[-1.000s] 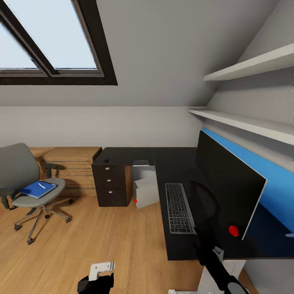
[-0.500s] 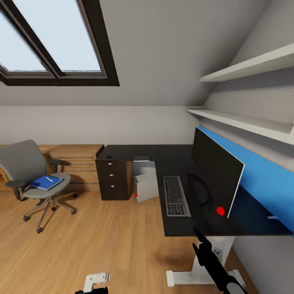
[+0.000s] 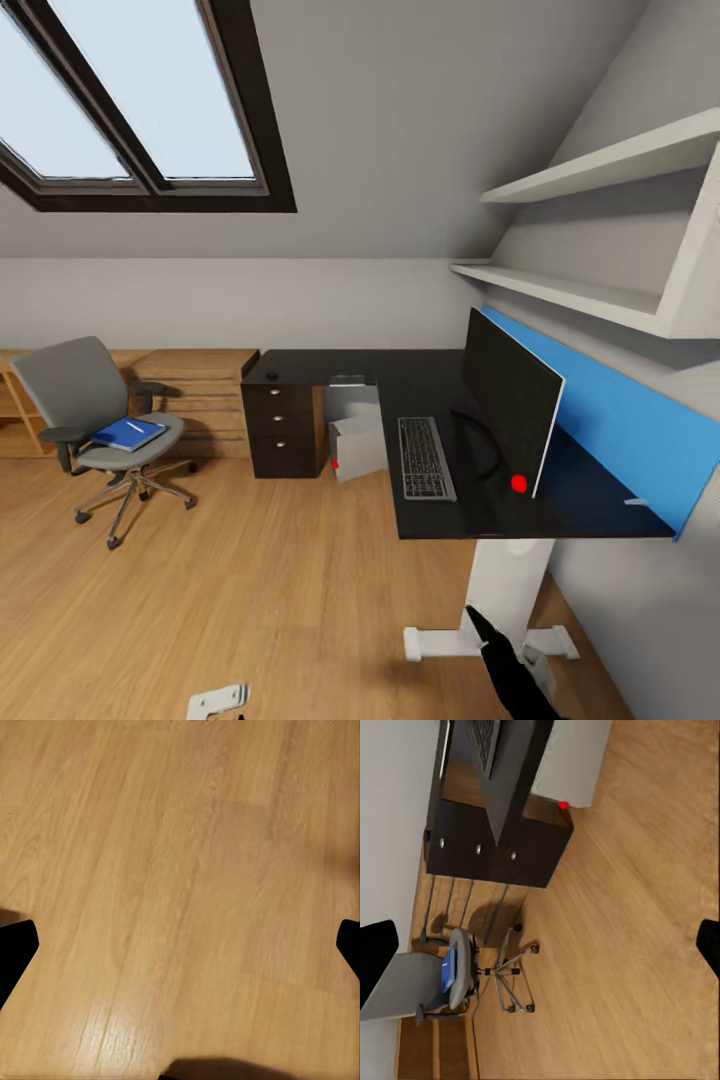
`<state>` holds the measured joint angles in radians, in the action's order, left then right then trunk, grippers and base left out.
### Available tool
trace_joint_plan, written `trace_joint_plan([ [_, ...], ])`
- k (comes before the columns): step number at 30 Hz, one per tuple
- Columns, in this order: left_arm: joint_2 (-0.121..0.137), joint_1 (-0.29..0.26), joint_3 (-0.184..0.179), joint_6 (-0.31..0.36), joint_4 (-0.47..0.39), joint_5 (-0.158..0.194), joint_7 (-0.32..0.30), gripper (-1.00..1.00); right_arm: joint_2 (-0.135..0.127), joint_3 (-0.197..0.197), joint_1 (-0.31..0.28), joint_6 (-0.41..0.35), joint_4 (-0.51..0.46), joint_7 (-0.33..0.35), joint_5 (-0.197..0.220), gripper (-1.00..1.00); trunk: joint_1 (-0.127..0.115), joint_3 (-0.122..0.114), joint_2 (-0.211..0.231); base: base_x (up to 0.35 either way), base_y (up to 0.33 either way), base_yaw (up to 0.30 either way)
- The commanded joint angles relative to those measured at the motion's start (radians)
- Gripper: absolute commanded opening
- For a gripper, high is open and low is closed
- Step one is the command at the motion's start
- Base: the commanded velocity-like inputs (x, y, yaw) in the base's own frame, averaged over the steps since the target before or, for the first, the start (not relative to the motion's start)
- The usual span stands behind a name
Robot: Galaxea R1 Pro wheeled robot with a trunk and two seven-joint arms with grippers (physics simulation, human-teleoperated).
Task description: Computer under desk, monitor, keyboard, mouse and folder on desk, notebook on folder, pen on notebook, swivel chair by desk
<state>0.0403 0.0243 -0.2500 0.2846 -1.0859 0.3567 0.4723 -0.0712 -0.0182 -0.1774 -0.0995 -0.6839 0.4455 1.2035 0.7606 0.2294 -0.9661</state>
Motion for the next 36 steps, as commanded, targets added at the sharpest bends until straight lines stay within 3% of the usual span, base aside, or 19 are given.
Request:
trace_joint_plan([
  [1,0.001,0.000,-0.004,0.001,-0.001,0.008,0.008,1.00,0.001,-0.002,-0.001,0.017,0.013,0.002,-0.005,1.00,0.000,0.001,-0.001,-0.089,0.000,0.000],
  [6,0.000,0.000,-0.005,-0.006,0.002,0.008,0.012,1.00,0.044,-0.003,-0.001,0.263,0.126,0.000,-0.204,1.00,-0.004,-0.002,0.006,-0.028,0.000,0.000],
  [11,0.000,0.000,-0.005,-0.007,0.006,0.009,0.014,1.00,0.069,-0.002,-0.001,0.417,0.238,-0.016,-0.346,1.00,-0.023,-0.018,0.041,-0.004,0.000,0.000],
  [14,-0.001,0.000,-0.004,-0.008,0.042,0.011,0.014,1.00,0.078,-0.002,-0.001,0.492,0.281,-0.068,-0.383,1.00,-0.035,-0.027,0.062,0.000,0.000,0.000],
  [20,-0.005,-0.001,-0.007,-0.008,0.148,0.011,0.011,1.00,0.097,-0.001,-0.001,0.531,0.303,-0.200,-0.395,1.00,-0.058,-0.046,0.104,0.000,0.000,0.000],
  [24,-0.008,-0.001,-0.008,-0.009,0.175,0.012,0.010,1.00,0.104,-0.002,-0.001,0.536,0.306,-0.230,-0.400,1.00,-0.073,-0.058,0.132,0.000,0.000,0.000],
  [28,-0.009,-0.001,-0.008,-0.014,0.180,0.012,0.008,1.00,0.100,-0.002,-0.001,0.539,0.304,-0.244,-0.464,1.00,-0.088,-0.071,0.160,0.000,0.000,0.000],
  [31,-0.009,-0.001,-0.007,-0.053,0.182,0.012,0.008,1.00,0.102,-0.002,-0.001,0.541,0.301,-0.287,-0.575,1.00,-0.100,-0.080,0.181,0.000,0.000,0.000],
  [33,-0.009,-0.001,-0.006,-0.104,0.182,0.011,0.009,1.00,0.106,-0.001,-0.001,0.539,0.296,-0.379,-0.697,1.00,-0.107,-0.087,0.195,0.000,0.000,0.000],
  [35,-0.008,-0.001,-0.005,-0.130,0.182,0.010,0.009,1.00,0.108,-0.002,-0.001,0.538,0.288,-0.436,-0.758,1.00,-0.115,-0.093,0.209,0.000,0.000,0.000],
  [36,-0.008,-0.001,-0.006,-0.159,0.182,0.008,0.009,1.00,0.117,-0.002,-0.001,0.536,0.270,-0.520,-0.839,1.00,-0.119,-0.096,0.216,0.000,0.000,0.000],
])
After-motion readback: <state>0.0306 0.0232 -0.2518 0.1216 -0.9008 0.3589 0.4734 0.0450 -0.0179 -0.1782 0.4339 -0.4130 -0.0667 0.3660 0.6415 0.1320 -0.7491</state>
